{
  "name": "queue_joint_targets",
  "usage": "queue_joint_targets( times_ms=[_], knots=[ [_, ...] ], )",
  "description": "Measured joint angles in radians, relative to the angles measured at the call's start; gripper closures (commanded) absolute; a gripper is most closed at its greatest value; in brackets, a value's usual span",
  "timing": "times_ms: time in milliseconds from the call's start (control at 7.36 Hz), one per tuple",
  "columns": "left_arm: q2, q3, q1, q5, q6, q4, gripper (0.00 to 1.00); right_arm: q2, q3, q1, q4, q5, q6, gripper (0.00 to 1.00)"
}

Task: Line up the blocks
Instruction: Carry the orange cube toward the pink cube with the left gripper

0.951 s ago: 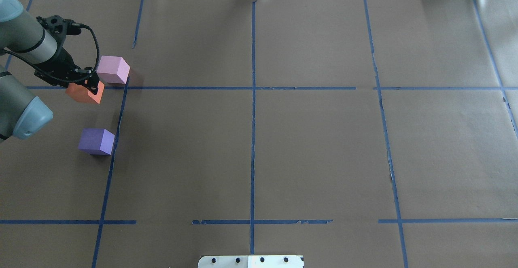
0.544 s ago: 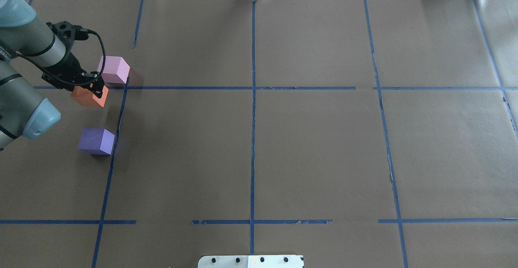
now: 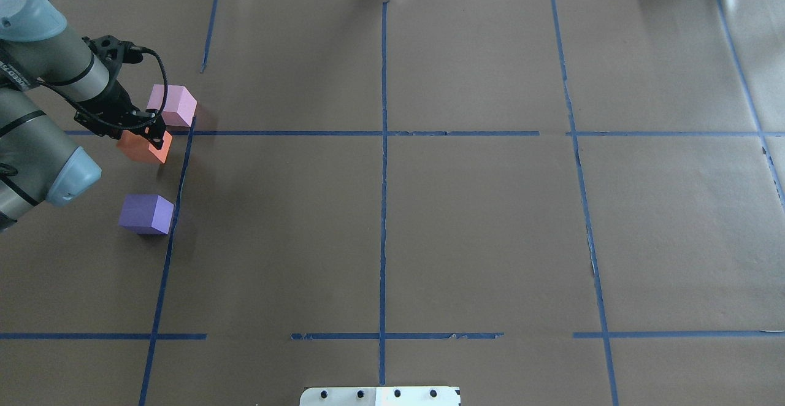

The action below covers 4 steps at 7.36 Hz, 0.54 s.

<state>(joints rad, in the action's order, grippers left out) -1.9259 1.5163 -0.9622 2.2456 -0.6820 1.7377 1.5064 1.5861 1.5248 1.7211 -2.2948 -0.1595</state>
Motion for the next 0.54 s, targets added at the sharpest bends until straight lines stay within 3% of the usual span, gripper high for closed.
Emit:
queue_joint_targets(
  times_ms=[544],
  knots=[
    [-0.003,-0.034,0.017,0.019,-0.004,0.017,0.84,0.000,0.000,0.000,0.000,0.000,0.000,0.00]
  ],
)
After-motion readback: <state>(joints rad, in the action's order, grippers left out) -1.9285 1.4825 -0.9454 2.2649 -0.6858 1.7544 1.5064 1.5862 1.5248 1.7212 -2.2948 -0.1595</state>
